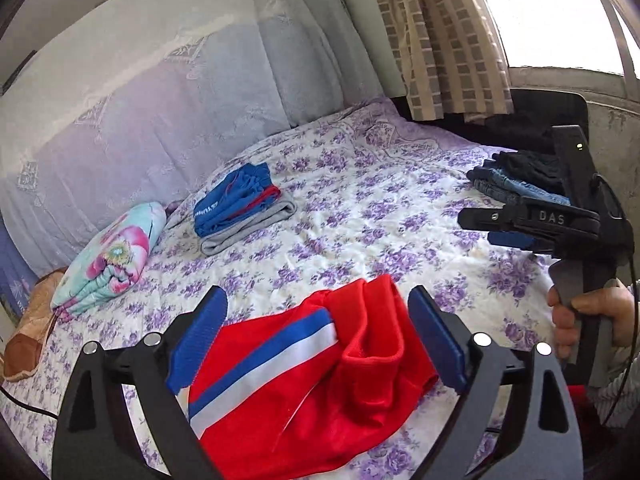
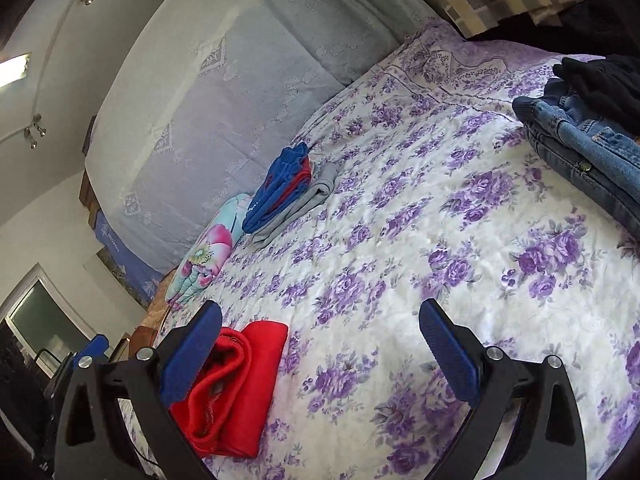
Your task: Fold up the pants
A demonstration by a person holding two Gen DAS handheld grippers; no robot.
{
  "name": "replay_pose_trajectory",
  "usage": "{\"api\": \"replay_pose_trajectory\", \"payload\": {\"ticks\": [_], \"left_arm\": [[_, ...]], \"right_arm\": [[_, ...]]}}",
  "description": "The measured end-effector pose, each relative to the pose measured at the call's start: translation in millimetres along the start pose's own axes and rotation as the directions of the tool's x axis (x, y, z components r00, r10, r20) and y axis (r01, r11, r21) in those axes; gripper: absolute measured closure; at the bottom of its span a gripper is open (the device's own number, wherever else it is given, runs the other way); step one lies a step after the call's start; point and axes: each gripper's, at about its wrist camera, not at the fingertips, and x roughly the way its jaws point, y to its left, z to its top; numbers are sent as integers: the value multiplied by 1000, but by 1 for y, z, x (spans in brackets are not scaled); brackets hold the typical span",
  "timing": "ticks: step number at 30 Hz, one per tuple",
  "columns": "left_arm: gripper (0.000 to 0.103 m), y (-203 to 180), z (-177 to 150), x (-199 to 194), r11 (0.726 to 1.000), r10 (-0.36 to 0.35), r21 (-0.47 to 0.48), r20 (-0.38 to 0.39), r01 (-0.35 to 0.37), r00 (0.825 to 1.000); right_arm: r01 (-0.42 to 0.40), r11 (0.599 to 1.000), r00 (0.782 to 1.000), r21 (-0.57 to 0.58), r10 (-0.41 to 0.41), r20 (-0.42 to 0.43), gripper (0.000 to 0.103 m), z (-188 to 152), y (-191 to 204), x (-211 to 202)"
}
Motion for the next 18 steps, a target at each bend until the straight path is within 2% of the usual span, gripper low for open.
{"api": "replay_pose_trajectory", "payload": {"ticks": [3, 5, 7, 9, 10, 14, 16, 18], "left_arm": [[14, 23, -14, 12, 996, 27, -80, -80, -33, 996], [14, 39, -27, 16, 991, 38, -123, -121, -53, 992], [14, 50, -41, 18, 987, 48, -147, -146, -70, 988], [14, 60, -51, 18, 984, 53, -161, -168, -80, 984], [14, 64, -56, 19, 982, 47, -170, -177, -78, 983], [14, 74, -74, 18, 977, 13, -205, -187, -52, 982], [14, 75, -83, 22, 975, -2, -217, -199, -42, 980], [14, 77, -91, 27, 972, -24, -235, -208, -26, 978]], "right_arm": [[-24, 998, 1000, -58, 23, -17, 4, -5, 16, 2], [-78, 993, 996, -90, 74, -43, 4, -10, 31, 4], [-168, 980, 984, -105, 159, -85, 4, -18, 50, 7], [-256, 960, 960, -113, 238, -149, 4, -28, 71, 14], [-273, 955, 951, -117, 249, -183, 4, -33, 80, 17], [-207, 970, 944, -126, 165, -286, 6, -48, 93, 40], [-195, 978, 934, -73, 163, -317, 9, -51, 90, 51], [-197, 977, 931, -75, 163, -326, 17, -53, 95, 58]]}}
